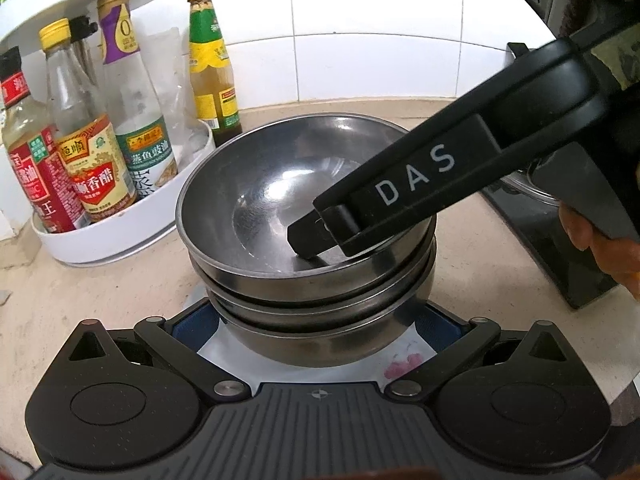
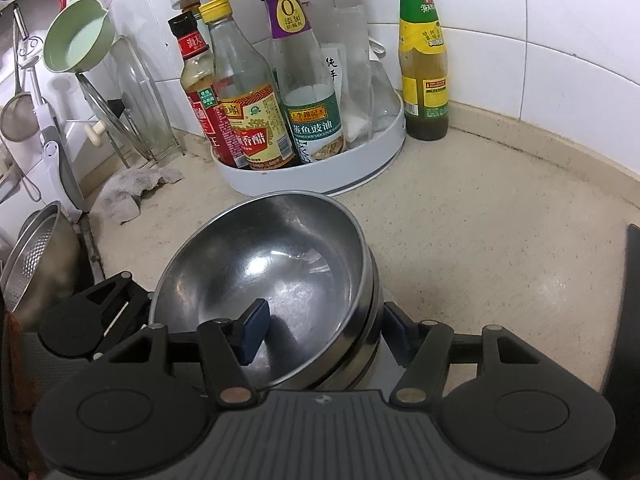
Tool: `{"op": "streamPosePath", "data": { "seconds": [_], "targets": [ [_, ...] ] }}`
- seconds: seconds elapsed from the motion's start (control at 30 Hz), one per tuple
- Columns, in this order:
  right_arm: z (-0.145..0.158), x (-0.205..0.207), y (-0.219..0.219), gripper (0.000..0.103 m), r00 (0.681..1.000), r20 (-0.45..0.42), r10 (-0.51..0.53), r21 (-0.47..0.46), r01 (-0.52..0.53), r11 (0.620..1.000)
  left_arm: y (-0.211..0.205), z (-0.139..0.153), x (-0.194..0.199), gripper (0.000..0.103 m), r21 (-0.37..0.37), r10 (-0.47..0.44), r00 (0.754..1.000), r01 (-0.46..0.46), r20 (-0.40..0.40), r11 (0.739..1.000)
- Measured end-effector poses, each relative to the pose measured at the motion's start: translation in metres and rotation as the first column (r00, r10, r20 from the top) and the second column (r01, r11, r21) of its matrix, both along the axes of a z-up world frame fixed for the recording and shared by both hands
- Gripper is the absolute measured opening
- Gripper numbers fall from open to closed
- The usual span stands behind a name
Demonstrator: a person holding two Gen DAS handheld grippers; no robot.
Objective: Organize plates and bowls
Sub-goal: 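Lower the bowl stack onto the floral plate stack with both tools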
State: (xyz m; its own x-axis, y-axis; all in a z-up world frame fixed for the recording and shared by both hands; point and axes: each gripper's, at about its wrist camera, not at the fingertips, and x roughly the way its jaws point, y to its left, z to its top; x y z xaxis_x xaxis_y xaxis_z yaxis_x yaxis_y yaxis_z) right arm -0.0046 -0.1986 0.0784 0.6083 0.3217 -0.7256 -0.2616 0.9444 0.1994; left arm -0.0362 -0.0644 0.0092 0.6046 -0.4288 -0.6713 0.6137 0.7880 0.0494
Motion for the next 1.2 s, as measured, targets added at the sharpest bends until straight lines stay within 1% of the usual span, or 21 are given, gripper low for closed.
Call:
{"op": "streamPosePath", "data": {
  "seconds": [0.2, 0.33, 0.43, 0.6, 0.7, 0.87, 1.2],
  "targets": [
    [-0.013, 0.005, -0.002, 0.057, 1.0, -0.004, -0.012, 0.017, 0.012, 1.0, -0.001, -0.011, 0.006, 0.103, 0.008, -0.002, 1.0, 0.002, -0.011, 1.0],
    [-0.017, 0.009, -0.007, 0.056, 0.999, -0.011, -0.032, 0.03, 0.032, 0.999, 0.001, -0.01, 0.009, 0.103, -0.022, -0.008, 1.0, 0.008, -0.015, 1.0],
    [-0.016, 0.008, -0.005, 0.055, 0.999, -0.011, -0.041, 0.022, 0.042, 0.999, 0.003, -0.01, 0.011, 0.103, -0.024, -0.028, 0.999, 0.028, -0.019, 0.999],
    [-0.016, 0.0, 0.002, 0.055, 0.999, 0.021, -0.043, -0.014, 0.044, 0.999, 0.003, -0.011, 0.009, 0.103, 0.003, -0.066, 0.998, 0.066, -0.013, 0.998],
    [-0.015, -0.001, 0.003, 0.055, 0.999, 0.014, -0.047, -0.022, 0.047, 0.999, 0.004, -0.012, 0.008, 0.103, 0.023, -0.095, 0.995, 0.095, -0.007, 0.995],
    [-0.014, -0.008, 0.005, 0.054, 0.998, 0.006, -0.067, -0.03, 0.067, 0.997, 0.006, -0.011, 0.005, 0.103, 0.035, -0.133, 0.991, 0.133, -0.006, 0.991],
    [-0.015, -0.023, 0.013, 0.055, 0.995, 0.016, -0.094, -0.064, 0.095, 0.993, 0.008, -0.014, -0.006, 0.103, 0.07, -0.168, 0.986, 0.167, 0.017, 0.984]
  ]
}}
